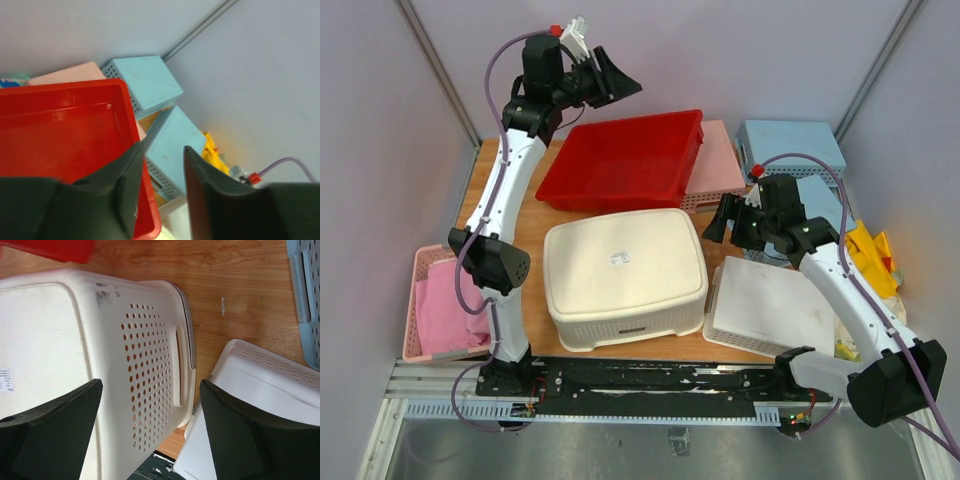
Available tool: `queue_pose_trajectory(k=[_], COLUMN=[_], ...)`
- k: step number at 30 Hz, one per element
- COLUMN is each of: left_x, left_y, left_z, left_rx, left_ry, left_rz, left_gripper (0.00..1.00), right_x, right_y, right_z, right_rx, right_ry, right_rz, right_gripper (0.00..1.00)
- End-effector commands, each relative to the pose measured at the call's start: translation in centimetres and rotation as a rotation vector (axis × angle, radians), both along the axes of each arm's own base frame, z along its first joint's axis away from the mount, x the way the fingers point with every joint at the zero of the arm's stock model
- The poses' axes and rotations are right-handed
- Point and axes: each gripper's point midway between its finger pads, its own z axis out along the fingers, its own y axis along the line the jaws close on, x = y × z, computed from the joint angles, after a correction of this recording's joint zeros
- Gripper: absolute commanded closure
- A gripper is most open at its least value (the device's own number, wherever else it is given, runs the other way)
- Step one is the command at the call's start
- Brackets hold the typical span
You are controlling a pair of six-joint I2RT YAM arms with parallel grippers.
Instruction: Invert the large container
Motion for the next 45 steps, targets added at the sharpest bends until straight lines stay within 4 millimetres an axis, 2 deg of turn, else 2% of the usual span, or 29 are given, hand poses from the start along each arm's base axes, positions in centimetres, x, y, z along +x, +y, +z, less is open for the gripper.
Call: queue_pose_trajectory(k=[1,2,4,7,12,17,22,24,30,34,38,45], left_x=[-1.0,-1.0,-0.9,-0.7,-0.4,0.7,1.6,1.5,-0.2,-0.4,-0.4,-0.2], left_y=[-1.6,-1.8,-2.0,-2.5,-4.5,-6.4,-7.0,-7.5,-11.1,-12.2,-12.9,-13.4], left_z=[-1.9,-2.5,-3.7,-5.4,-7.9,-12.1,-16.6,-18.2,-21.0,-23.5,-25.6,-27.2], left_rx=[0.138,0.172,0.226,0.294,0.385,0.510,0.605,0.621,0.637,0.657,0.666,0.675], left_ry=[-0.031,-0.040,-0.037,-0.025,-0.021,0.005,0.052,0.074,0.101,0.140,0.172,0.194], left_rz=[-0.049,-0.046,-0.032,-0.003,0.043,0.112,0.134,0.115,0.043,0.032,0.020,0.018], left_gripper=[0.40,0.28,0.14,0.07,0.04,0.01,0.01,0.01,0.01,0.01,0.10,0.45], right_x=[1.2,1.3,1.4,1.5,2.1,2.4,2.0,1.9,1.6,1.5,1.4,1.1], right_y=[0.1,-0.1,-0.5,-1.2,-2.4,-3.0,-3.6,-3.8,-3.8,-3.8,-3.7,-3.9], right_z=[1.4,1.6,1.8,1.9,1.3,1.2,0.7,0.5,-0.1,-0.2,-0.3,-0.3], right_rx=[0.049,0.050,0.051,0.052,0.087,0.127,0.133,0.134,0.139,0.140,0.144,0.149], right_ry=[-0.029,-0.035,-0.045,-0.047,-0.020,-0.018,-0.009,-0.004,0.013,0.015,0.018,0.019], right_rz=[-0.035,-0.044,-0.059,-0.092,-0.175,-0.219,-0.235,-0.242,-0.235,-0.227,-0.221,-0.219], right_gripper=[0.19,0.19,0.19,0.18,0.17,0.17,0.16,0.16,0.15,0.15,0.15,0.15])
